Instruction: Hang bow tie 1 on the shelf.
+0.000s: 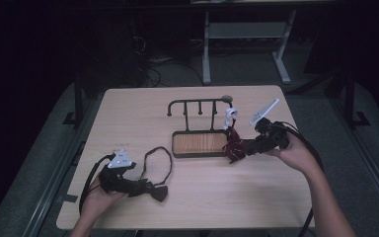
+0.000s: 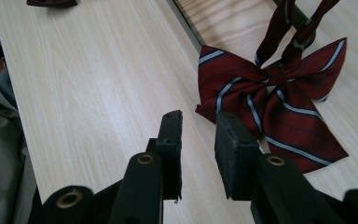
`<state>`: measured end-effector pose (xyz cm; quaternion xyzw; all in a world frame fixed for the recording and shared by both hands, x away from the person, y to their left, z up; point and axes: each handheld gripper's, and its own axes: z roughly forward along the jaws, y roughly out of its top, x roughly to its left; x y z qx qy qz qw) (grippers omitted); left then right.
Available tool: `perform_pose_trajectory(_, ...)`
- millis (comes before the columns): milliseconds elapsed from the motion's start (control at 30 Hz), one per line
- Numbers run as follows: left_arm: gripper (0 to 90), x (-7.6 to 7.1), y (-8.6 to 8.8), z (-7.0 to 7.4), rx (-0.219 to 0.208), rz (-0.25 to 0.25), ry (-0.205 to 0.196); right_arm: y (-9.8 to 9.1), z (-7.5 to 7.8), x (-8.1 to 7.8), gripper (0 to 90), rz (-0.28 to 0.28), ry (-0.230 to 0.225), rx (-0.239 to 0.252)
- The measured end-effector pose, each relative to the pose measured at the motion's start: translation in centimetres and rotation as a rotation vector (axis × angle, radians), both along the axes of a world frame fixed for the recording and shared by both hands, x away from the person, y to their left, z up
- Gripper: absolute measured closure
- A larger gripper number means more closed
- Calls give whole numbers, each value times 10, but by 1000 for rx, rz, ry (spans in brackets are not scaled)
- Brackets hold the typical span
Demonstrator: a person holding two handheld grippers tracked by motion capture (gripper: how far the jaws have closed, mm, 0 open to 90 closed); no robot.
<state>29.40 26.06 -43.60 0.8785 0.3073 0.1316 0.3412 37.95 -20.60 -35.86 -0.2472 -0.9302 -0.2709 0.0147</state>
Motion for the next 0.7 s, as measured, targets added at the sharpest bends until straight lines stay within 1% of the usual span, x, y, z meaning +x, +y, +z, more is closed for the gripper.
perform_pose_trajectory(133, 250, 0, 0, 0, 0, -1, 2, 0, -5, -3, 706, 4, 3, 4)
perform_pose_trajectory(233, 253, 0, -1, 0, 2, -3, 6, -2, -10, -9, 698, 7, 4, 2)
perform_pose_trajectory(300, 285, 0, -1, -1, -3, -8, 11, -3, -12, -10, 696, 7, 5, 2)
perform_pose_trajectory(333, 291, 0, -2, 0, -1, -12, 10, -6, -14, -13, 694, 9, 7, 10)
perform_pose_trajectory(400, 291, 0, -2, 0, -4, -11, 12, -7, -15, -14, 690, 11, 3, 9)
perform_pose_trajectory(533, 297, 0, -2, 0, -3, -14, 13, -13, -20, -20, 669, -2, 14, 22)
perform_pose_trajectory(567, 299, 1, -2, 0, -2, -17, 13, -13, -21, -21, 666, -7, 24, 31)
perform_pose_trajectory(700, 307, 1, -3, 1, -2, -20, 14, -14, -26, -25, 653, -8, 30, 32)
